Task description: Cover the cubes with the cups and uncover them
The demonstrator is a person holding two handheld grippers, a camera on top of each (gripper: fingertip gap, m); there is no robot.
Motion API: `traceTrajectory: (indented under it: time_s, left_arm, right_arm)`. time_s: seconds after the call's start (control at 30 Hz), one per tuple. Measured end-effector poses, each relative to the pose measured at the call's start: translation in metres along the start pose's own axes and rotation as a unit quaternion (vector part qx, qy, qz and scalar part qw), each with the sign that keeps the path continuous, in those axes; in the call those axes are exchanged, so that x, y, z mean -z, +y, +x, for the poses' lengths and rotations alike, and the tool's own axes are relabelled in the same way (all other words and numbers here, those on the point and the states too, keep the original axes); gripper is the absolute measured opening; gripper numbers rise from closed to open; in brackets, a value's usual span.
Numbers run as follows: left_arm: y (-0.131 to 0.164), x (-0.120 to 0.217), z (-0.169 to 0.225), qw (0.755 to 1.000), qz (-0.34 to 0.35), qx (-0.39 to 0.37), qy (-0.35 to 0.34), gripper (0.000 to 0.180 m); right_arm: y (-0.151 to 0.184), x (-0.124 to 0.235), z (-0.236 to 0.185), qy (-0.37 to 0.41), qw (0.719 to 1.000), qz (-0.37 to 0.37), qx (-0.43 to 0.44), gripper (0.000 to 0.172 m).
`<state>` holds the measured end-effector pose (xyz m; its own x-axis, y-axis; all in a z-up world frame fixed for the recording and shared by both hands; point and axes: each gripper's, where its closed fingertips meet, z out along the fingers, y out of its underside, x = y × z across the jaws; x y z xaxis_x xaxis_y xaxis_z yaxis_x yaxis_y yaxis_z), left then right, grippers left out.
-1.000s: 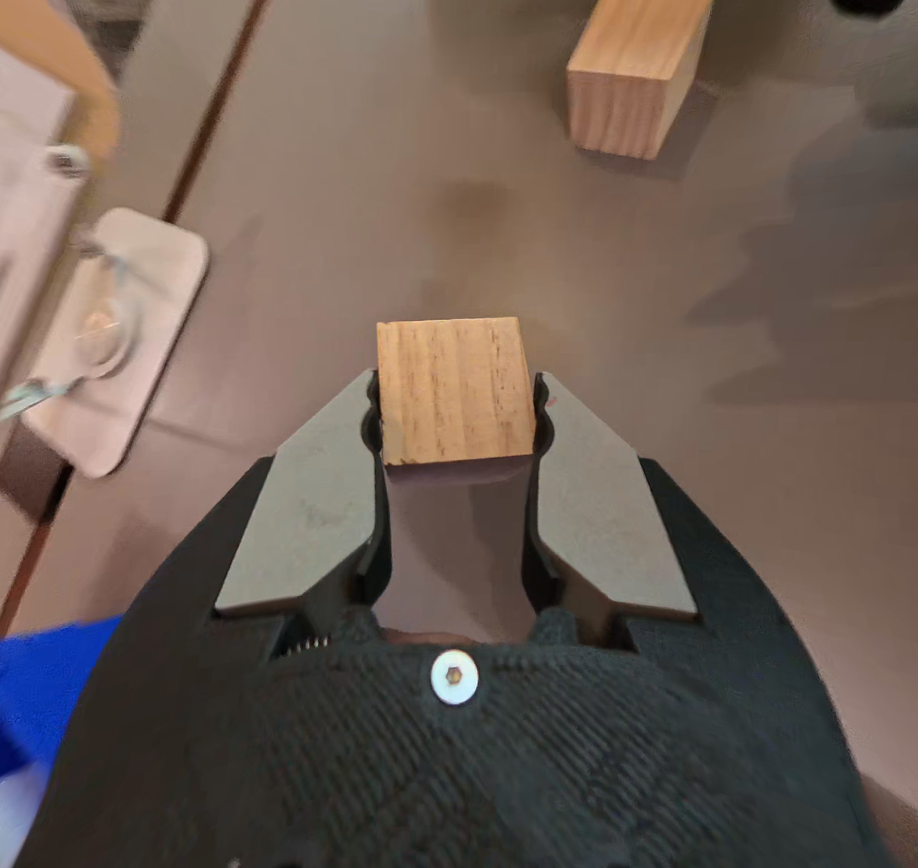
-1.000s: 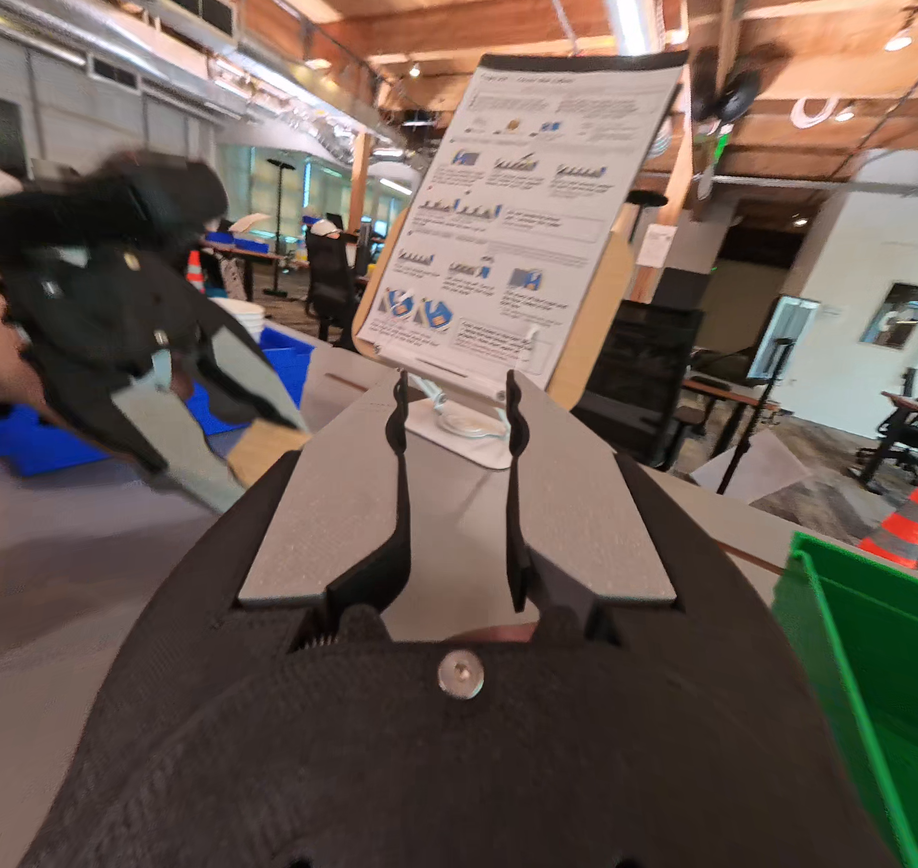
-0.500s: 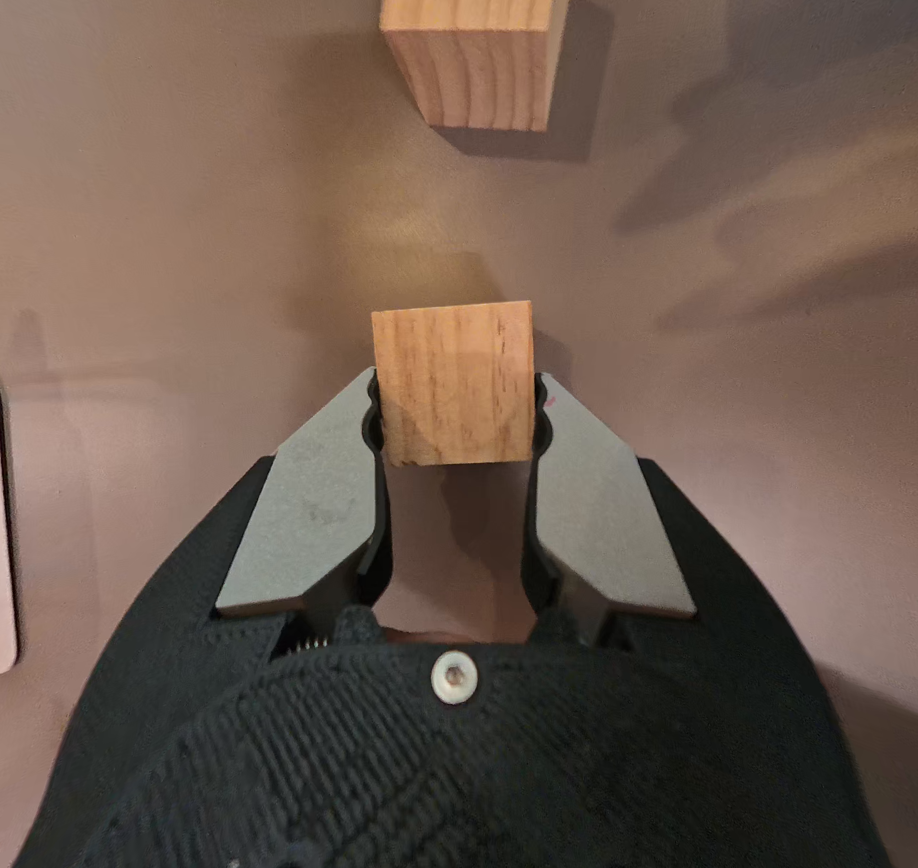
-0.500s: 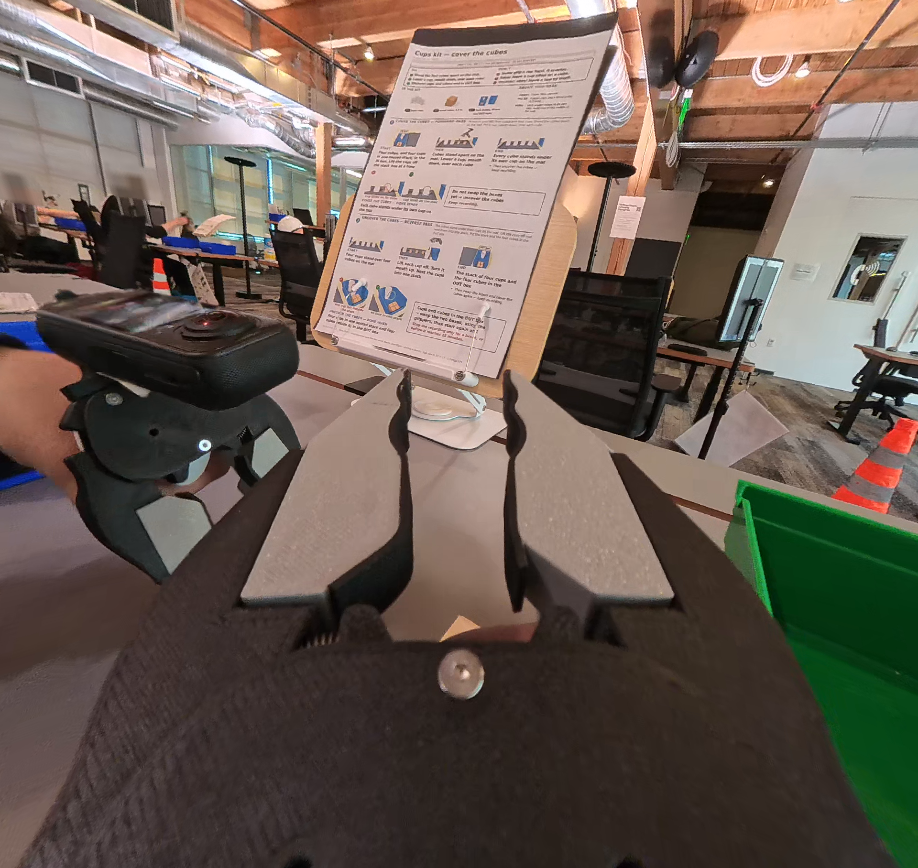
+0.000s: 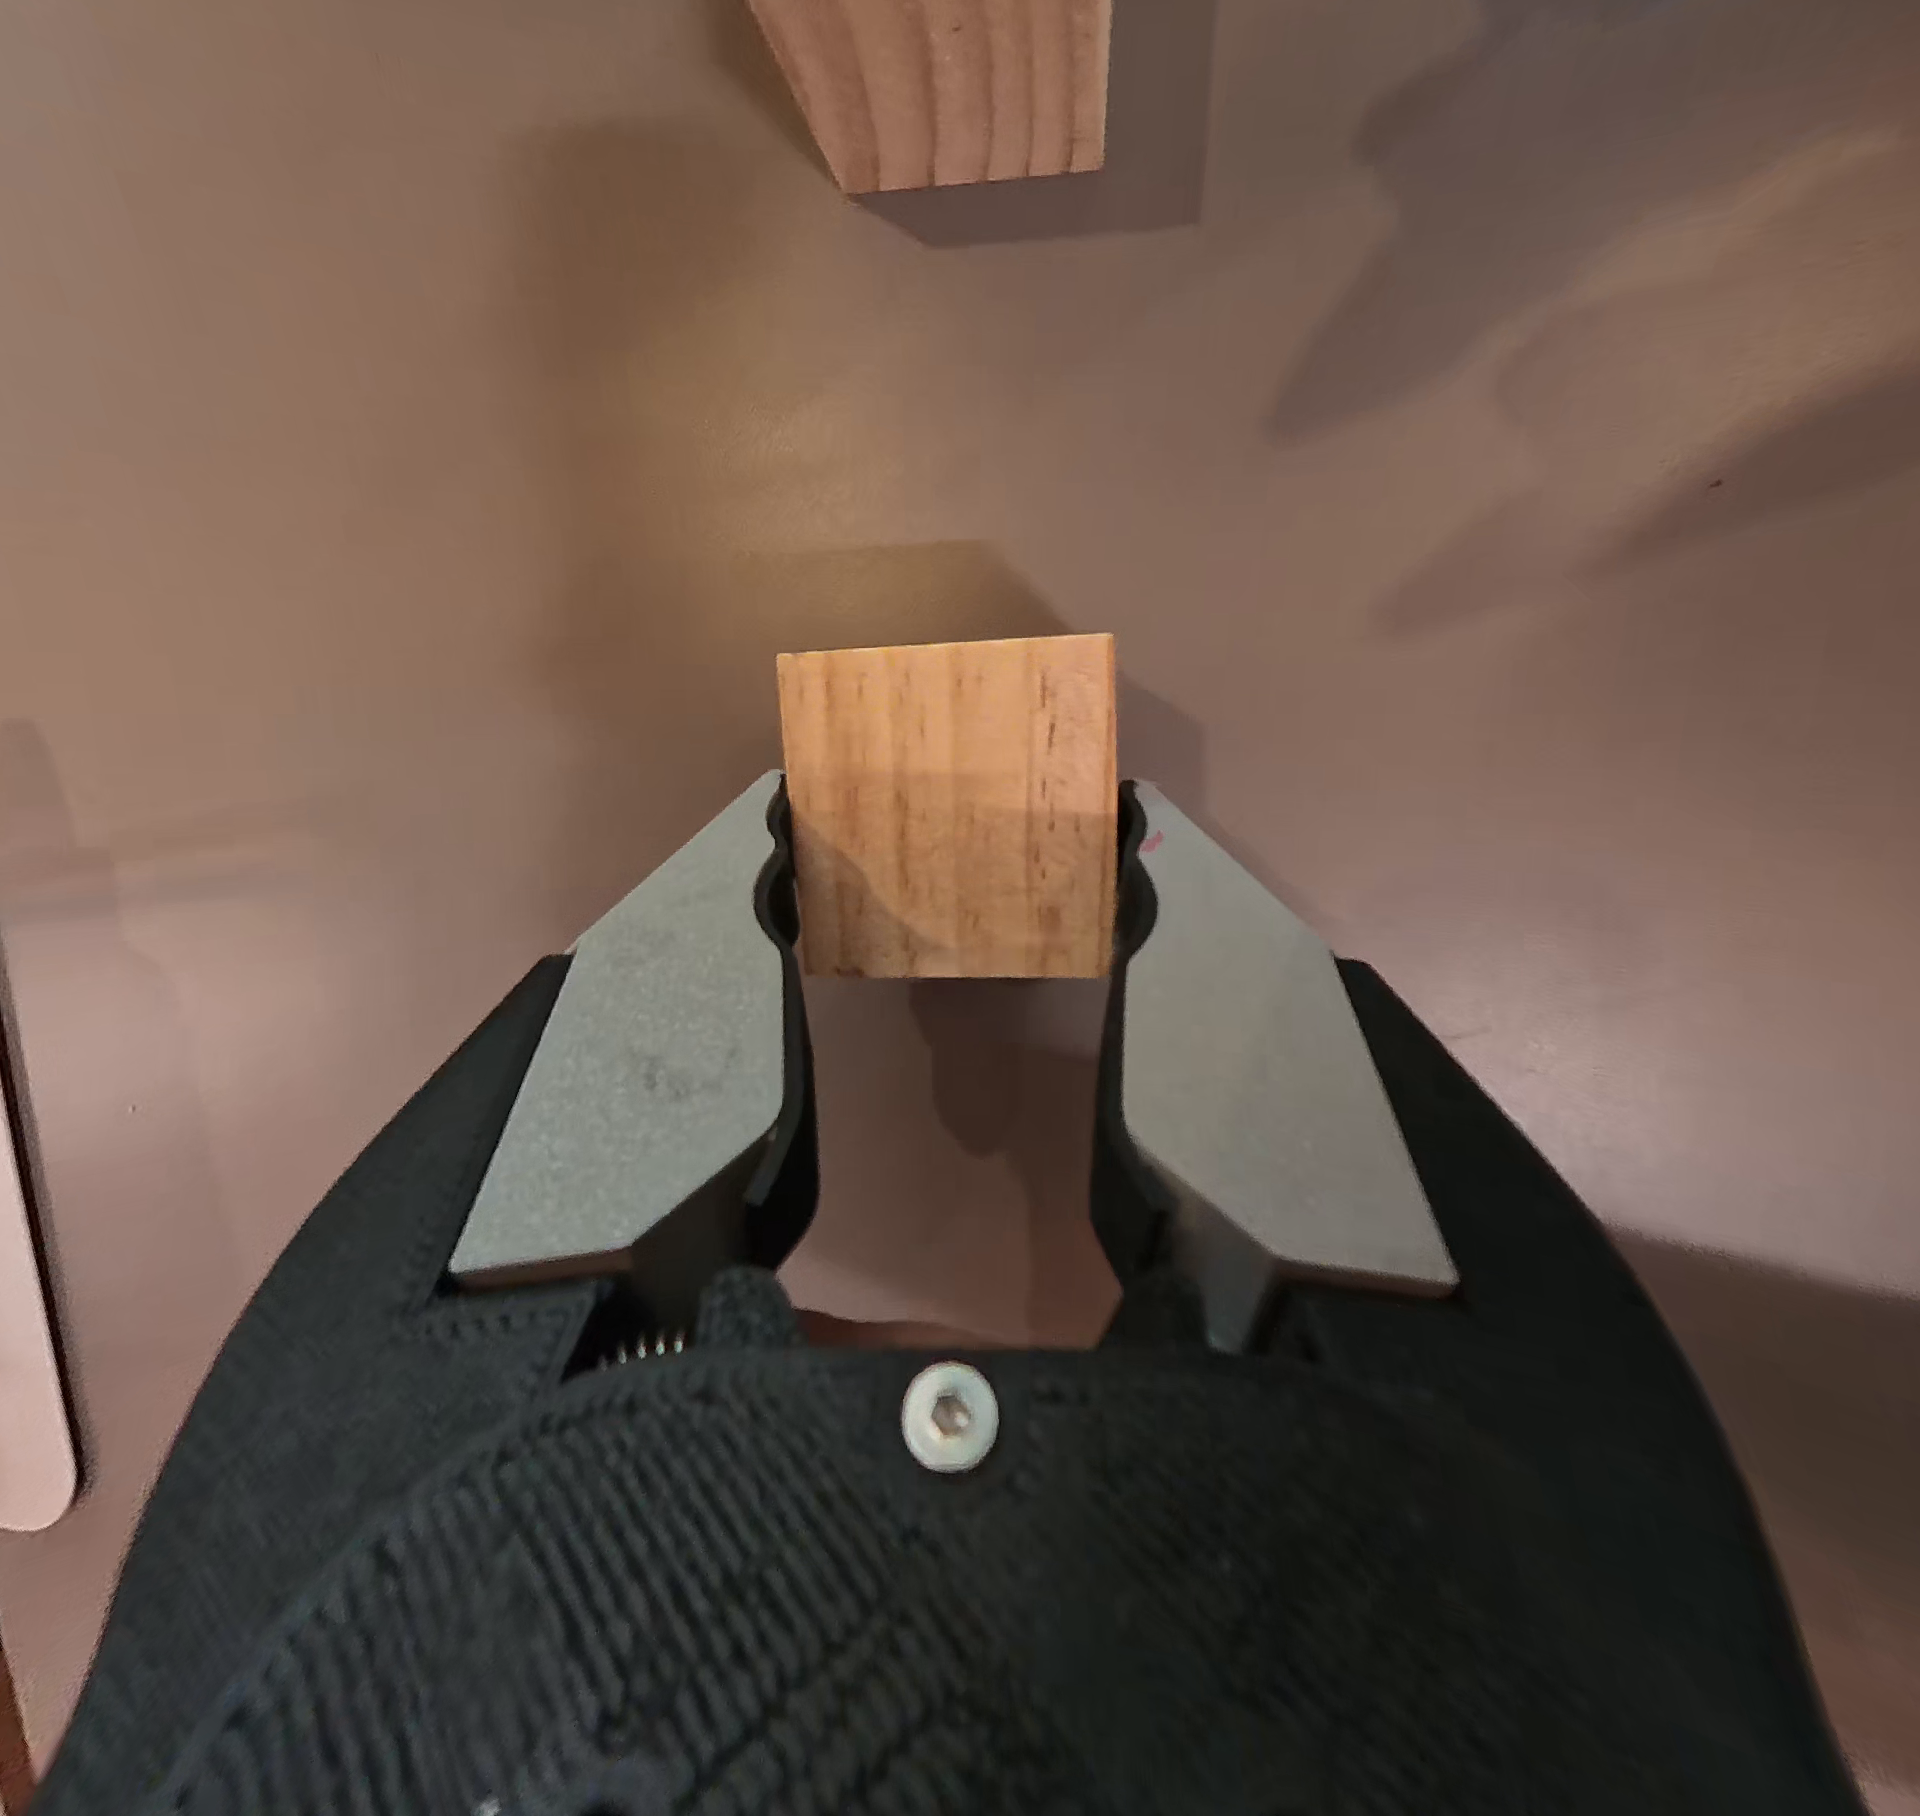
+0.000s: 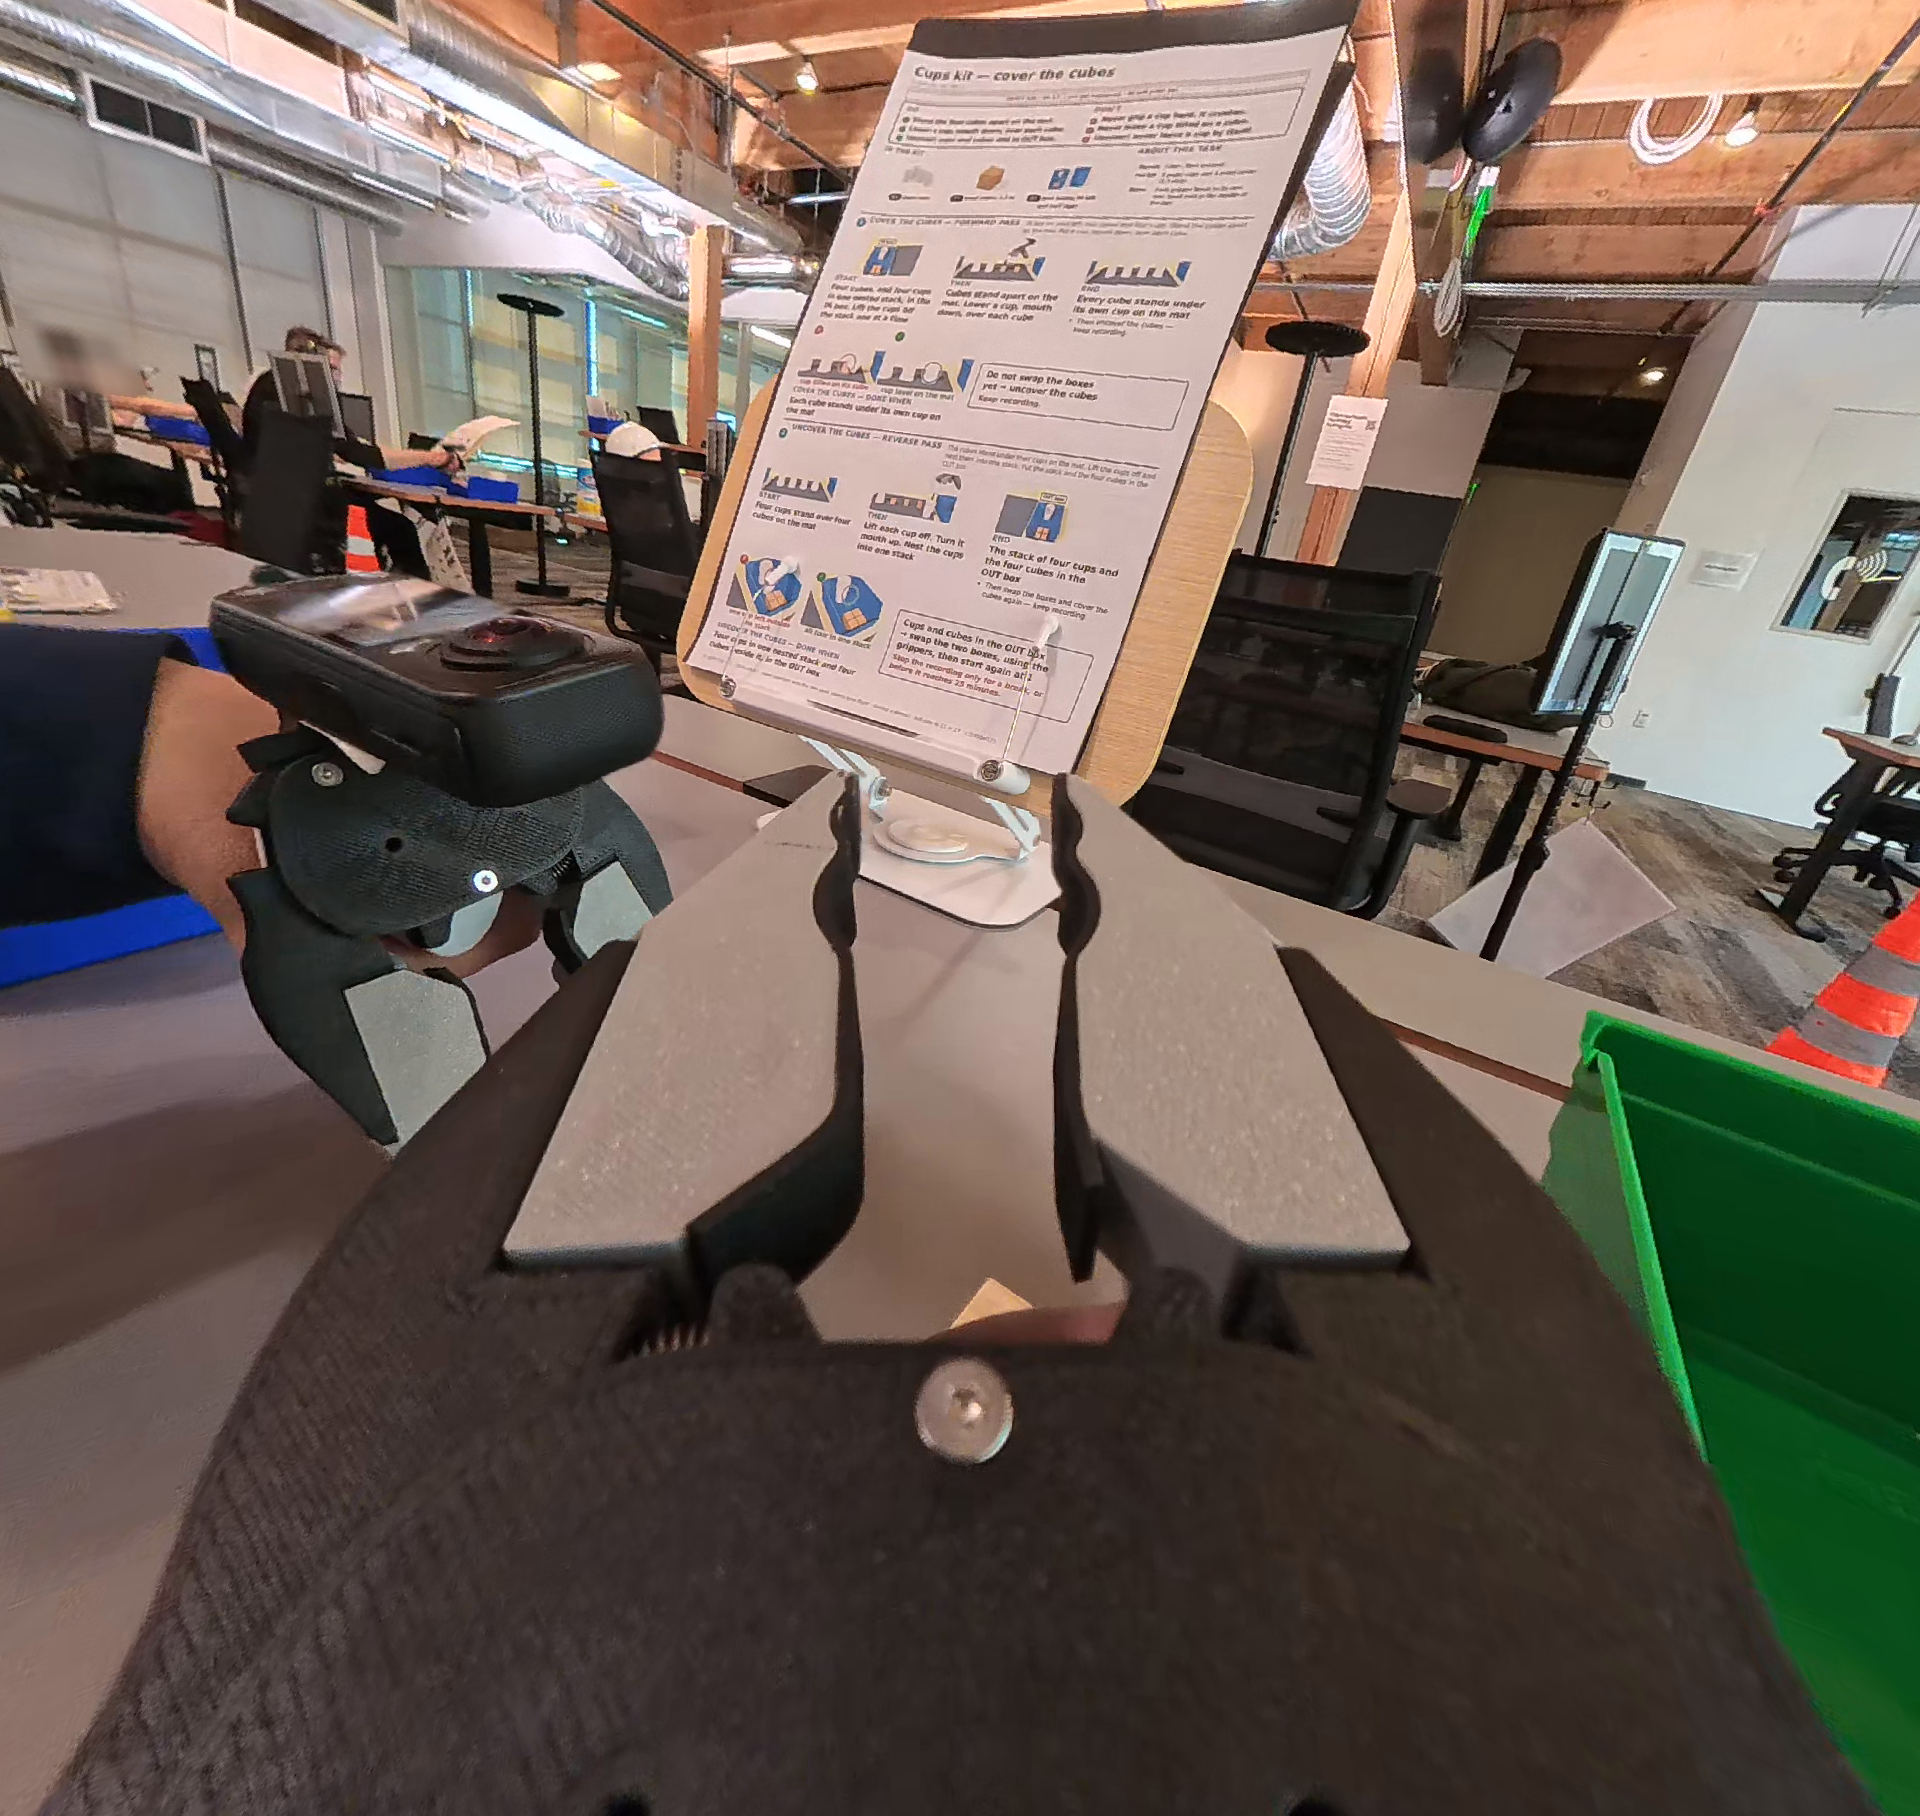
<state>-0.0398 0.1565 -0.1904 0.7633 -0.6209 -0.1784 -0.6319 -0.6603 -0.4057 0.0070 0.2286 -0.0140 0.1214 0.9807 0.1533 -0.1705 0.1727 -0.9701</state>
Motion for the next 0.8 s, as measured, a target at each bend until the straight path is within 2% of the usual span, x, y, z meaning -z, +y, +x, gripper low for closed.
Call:
traceTrajectory:
  time_s: [0.1,0.13,0.17,0.2,0.37,0.43,0.8]
  left_arm:
    - [0.000,0.001,0.000,1.000,0.017,0.004,-0.004,0.060]
    - [0.000,0.001,0.002,1.000,0.022,0.006,-0.002,0.064]
    - [0.000,0.000,0.004,1.000,0.025,0.006,0.002,0.078]
    - [-0.001,-0.001,0.005,1.000,0.029,0.008,0.004,0.081]
    - [-0.004,0.000,0.006,0.999,0.039,-0.004,-0.004,0.073]
    - [-0.005,0.000,0.005,0.999,0.043,-0.007,-0.006,0.060]
    - [-0.013,-0.006,0.001,0.999,0.037,-0.001,-0.011,0.060]
  right_arm:
    - [0.000,0.000,0.000,-0.003,1.000,0.000,-0.007,0.034]
    - [0.000,0.000,0.000,-0.003,1.000,0.001,-0.007,0.034]
    - [0.000,0.000,0.000,-0.002,1.000,0.001,-0.006,0.033]
    - [0.000,0.000,0.000,-0.001,1.000,0.001,-0.006,0.034]
    - [0.001,0.000,-0.001,-0.004,1.000,-0.002,-0.007,0.034]
    - [0.001,-0.001,-0.002,-0.005,1.000,-0.002,-0.008,0.034]
    - [0.001,-0.001,-0.004,-0.011,1.000,-0.001,-0.010,0.034]
